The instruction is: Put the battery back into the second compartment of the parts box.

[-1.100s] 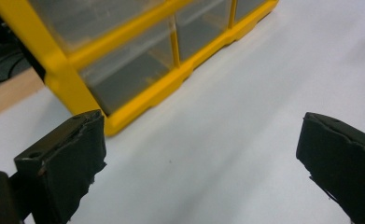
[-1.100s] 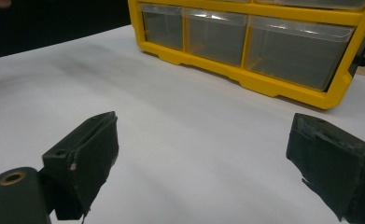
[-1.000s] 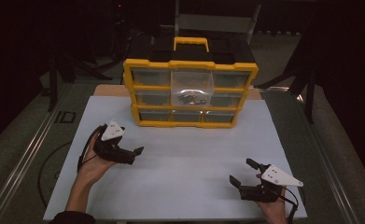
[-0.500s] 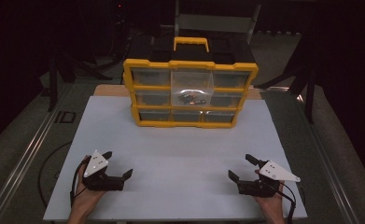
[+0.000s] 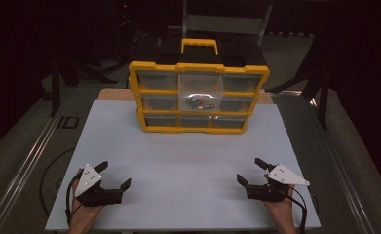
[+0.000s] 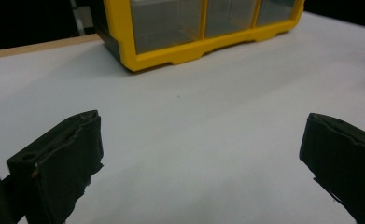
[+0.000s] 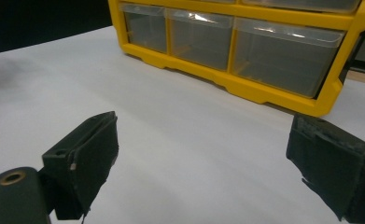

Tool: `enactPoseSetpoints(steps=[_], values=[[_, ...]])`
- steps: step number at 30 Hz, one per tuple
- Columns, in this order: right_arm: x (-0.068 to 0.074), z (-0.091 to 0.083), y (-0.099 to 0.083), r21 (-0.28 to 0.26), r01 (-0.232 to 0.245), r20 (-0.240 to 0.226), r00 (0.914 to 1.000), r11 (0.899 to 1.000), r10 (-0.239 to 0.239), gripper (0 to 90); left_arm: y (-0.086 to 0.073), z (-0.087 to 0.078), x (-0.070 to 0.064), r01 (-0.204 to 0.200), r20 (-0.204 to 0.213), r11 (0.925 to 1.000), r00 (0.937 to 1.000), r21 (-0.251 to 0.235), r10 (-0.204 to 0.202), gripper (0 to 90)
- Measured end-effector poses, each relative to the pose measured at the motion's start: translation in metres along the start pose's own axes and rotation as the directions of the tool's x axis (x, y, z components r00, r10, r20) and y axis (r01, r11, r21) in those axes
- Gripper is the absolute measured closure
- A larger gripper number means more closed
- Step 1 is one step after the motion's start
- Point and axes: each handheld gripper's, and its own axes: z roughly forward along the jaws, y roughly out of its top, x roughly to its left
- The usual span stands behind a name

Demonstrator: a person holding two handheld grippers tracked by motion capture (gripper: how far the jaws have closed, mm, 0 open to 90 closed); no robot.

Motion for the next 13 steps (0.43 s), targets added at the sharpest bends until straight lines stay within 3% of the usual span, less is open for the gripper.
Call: enactPoseSetpoints(steps=[6,13], values=[[-0.0022,0.0037,-0.0009,0.006,-0.005,0.010,0.9999,1.000,0.005,8.7,0.0002,-0.0047,0.0047,0.017,-0.014,0.9995,0.9997,-0.027,-0.018,0.5],[-0.0024,0.0036,-0.0014,0.014,-0.009,0.013,0.9999,1.000,0.009,8.7,-0.0001,-0.0033,0.0053,0.019,-0.025,0.9996,0.9995,-0.023,-0.019,0.5]])
